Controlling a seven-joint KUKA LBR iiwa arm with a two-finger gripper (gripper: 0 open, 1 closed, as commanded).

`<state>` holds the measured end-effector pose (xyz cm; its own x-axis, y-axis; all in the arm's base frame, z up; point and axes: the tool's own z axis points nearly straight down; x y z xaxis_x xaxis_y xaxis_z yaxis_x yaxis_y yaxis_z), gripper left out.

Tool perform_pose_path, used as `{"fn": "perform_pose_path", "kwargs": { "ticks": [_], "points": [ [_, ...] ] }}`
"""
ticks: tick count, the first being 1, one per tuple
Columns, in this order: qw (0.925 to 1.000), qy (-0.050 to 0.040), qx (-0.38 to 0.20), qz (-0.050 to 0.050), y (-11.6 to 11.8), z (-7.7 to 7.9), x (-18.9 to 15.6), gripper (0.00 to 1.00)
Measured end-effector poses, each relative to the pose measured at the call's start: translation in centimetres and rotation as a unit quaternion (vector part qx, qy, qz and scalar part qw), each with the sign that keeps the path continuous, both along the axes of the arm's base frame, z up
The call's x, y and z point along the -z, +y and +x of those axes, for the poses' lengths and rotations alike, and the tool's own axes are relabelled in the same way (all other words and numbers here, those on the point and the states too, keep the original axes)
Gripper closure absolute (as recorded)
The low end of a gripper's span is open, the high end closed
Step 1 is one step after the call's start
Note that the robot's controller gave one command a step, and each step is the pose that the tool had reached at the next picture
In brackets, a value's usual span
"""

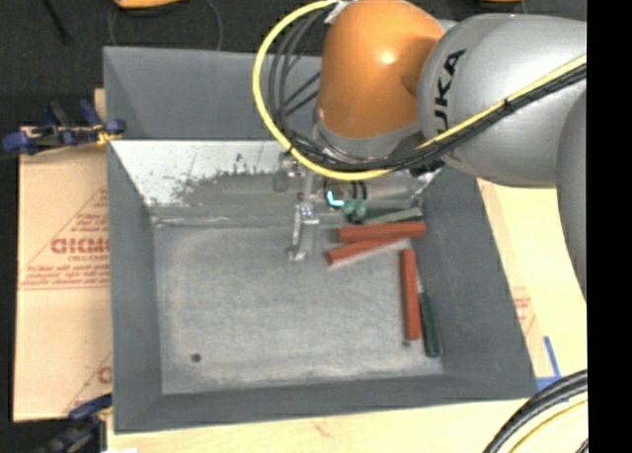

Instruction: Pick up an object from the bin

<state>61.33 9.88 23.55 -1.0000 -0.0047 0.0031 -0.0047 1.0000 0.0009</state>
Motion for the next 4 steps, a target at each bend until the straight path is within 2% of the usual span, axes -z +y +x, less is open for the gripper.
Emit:
{"fn": "perform_pose_path", "kwargs": {
  "ticks": [1,2,3,4],
  "points": [
    [0.9979,-0.0017,-0.065,-0.001,-4.4,0.5,5.2,0.0],
    [1.0,-0.001,0.0,-0.001,-13.0,-1.0,10.5,0.0],
    [0.9954,-0.0035,0.096,0.0,-18.2,3.2,16.3,0.0],
    [0.9954,-0.0081,0.096,0.0,-18.1,3.5,15.9,1.0]
  ]
}}
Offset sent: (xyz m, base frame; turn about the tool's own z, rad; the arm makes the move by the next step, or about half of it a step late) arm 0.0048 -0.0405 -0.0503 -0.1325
